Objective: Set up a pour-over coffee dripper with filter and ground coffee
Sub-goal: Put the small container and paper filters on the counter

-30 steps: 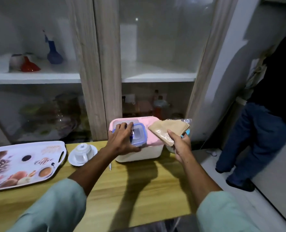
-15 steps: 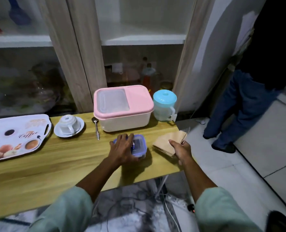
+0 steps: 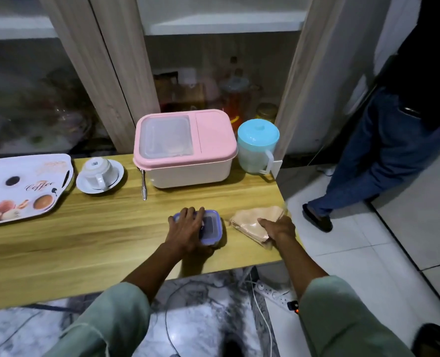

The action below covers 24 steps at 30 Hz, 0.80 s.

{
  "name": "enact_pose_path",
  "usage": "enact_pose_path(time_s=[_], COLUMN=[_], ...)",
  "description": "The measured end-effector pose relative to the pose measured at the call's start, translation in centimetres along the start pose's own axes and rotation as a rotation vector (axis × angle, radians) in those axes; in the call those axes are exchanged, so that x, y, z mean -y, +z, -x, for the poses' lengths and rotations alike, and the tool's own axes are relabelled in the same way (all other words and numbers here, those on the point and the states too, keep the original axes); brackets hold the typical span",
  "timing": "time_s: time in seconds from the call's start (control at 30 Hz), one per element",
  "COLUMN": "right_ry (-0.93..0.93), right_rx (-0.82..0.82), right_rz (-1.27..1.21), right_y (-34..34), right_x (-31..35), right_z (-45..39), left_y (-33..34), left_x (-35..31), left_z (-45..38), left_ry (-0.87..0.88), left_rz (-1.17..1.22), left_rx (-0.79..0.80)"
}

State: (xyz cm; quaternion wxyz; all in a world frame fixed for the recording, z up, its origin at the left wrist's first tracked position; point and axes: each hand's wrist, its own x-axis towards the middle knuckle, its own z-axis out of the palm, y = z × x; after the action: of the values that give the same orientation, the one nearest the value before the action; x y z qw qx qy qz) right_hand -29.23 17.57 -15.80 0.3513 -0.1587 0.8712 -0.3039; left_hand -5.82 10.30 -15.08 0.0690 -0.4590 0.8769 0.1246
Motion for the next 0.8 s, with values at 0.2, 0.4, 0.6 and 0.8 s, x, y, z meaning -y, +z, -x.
enact_pose_path(time_s=[0.2, 0.4, 0.6, 0.8], right_ry=[-0.074, -0.593, -0.680, -0.674], right_rx=[-0.153, 0.036, 0.190, 0.193], right_rz=[0.358, 0.595, 0.962, 0.986], right_y=[-1.5, -2.4, -0.5, -0.2], right_x=[0.7, 0.7, -0.1, 0.1], right_z=[0.5, 0.0, -0.8, -0.8], left_y=[1.1, 0.6, 0.6, 1.0], left_x=[0.2, 0.2, -0.3, 0.0], left_z=[0.4, 0.3, 0.3, 0.5], left_ry=[-0.016, -0.053, -0.059, -0.073], left_rz=[-0.056, 0.020, 0.011, 0.034], left_rx=[0.014, 0.093, 0.101, 0.105])
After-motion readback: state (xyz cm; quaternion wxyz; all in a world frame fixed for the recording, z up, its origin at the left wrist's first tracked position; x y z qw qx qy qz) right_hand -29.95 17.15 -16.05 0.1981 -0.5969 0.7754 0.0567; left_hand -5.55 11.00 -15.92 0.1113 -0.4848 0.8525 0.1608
